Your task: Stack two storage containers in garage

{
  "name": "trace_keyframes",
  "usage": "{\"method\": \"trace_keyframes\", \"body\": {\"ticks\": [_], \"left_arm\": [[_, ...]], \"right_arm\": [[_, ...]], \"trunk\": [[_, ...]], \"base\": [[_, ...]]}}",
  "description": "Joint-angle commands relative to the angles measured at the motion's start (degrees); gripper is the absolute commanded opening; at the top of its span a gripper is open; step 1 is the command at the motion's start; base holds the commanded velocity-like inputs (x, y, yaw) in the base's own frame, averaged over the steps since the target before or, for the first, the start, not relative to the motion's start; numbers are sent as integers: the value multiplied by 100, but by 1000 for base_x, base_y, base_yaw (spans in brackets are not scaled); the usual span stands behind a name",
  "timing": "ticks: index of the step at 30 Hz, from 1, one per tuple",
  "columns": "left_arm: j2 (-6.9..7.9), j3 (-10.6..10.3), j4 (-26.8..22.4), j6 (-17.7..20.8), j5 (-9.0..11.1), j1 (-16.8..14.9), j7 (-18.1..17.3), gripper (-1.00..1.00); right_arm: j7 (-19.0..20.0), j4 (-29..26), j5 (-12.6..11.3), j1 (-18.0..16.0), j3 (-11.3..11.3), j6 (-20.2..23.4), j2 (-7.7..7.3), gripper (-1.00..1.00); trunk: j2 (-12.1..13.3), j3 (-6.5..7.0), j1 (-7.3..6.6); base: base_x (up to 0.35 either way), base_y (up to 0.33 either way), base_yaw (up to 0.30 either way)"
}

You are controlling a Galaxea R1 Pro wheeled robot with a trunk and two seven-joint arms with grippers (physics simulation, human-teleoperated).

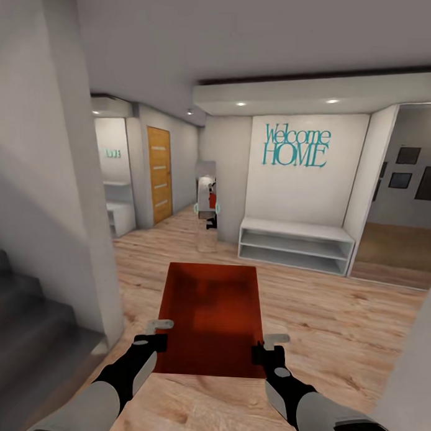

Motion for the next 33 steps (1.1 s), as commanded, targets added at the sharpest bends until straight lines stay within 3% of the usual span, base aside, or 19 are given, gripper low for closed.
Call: {"method": "trace_keyframes", "body": {"ticks": [1, 33], "left_arm": [[7, 217, -27, -402, -102, -1, 159, -100], [7, 209, -57, -402, -110, -3, 159, -100]], "right_arm": [[54, 5, 79, 2, -285, 6, 2, -100], [62, 5, 79, 2, -285, 6, -1, -100]], "trunk": [[-4, -3, 5], [-4, -3, 5]], "base": [[322, 0, 0], [321, 0, 0]]}}
